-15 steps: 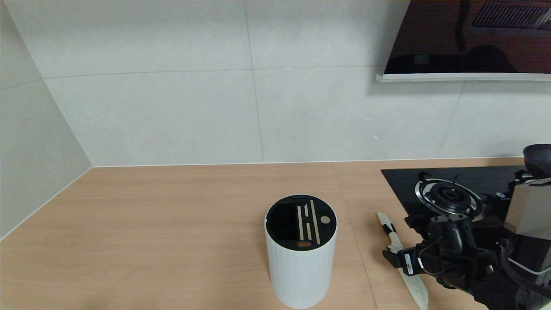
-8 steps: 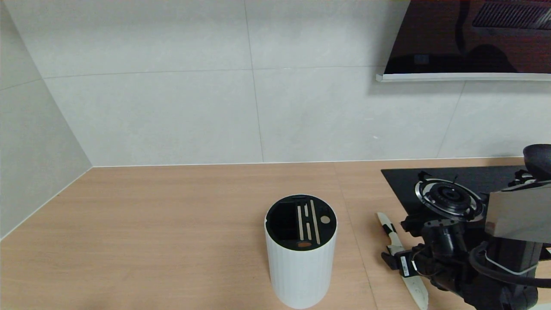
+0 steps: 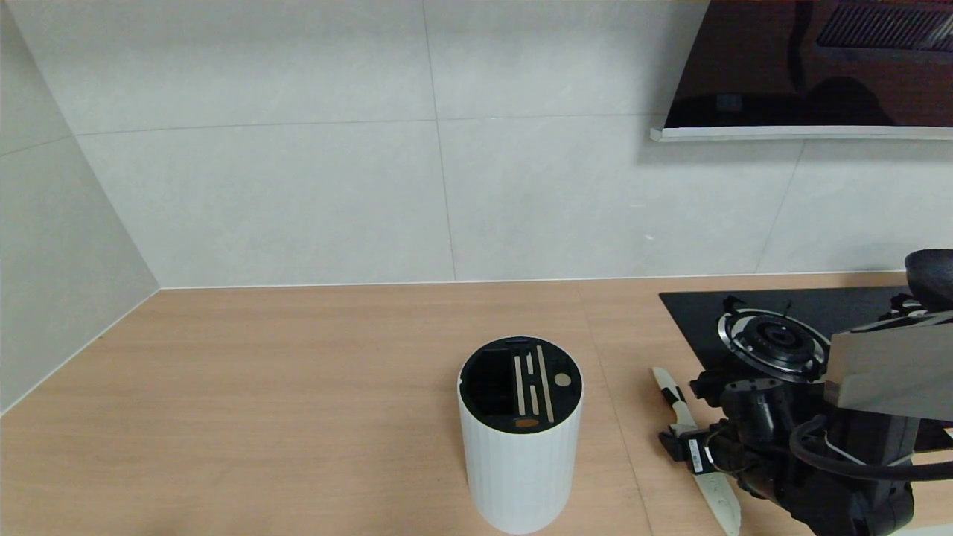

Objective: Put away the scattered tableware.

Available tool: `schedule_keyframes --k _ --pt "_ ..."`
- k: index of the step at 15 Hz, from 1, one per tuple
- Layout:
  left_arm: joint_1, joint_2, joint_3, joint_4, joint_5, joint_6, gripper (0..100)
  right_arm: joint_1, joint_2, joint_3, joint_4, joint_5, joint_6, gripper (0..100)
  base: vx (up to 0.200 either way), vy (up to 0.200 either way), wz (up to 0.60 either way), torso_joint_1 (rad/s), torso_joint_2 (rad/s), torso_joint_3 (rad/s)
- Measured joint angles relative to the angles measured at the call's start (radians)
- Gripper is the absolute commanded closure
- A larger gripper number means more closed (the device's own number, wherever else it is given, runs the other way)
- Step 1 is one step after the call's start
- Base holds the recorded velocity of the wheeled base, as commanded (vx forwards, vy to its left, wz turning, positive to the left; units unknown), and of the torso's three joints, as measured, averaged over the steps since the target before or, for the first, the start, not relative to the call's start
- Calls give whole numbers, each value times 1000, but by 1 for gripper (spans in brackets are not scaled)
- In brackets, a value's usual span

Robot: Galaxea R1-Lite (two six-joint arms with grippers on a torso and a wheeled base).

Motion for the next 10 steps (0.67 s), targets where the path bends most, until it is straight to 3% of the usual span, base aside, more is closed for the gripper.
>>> schedule_keyframes --k 4,5,10 --pt "0 0 0 0 0 0 0 0 4 -3 1 0 0 0 0 0 0 0 0 0" --pt "0 0 0 0 0 0 0 1 6 -2 0 0 0 100 0 0 0 0 0 0" --pt "0 0 0 0 0 0 0 3 13 -1 -1 1 0 100 0 0 0 0 0 0"
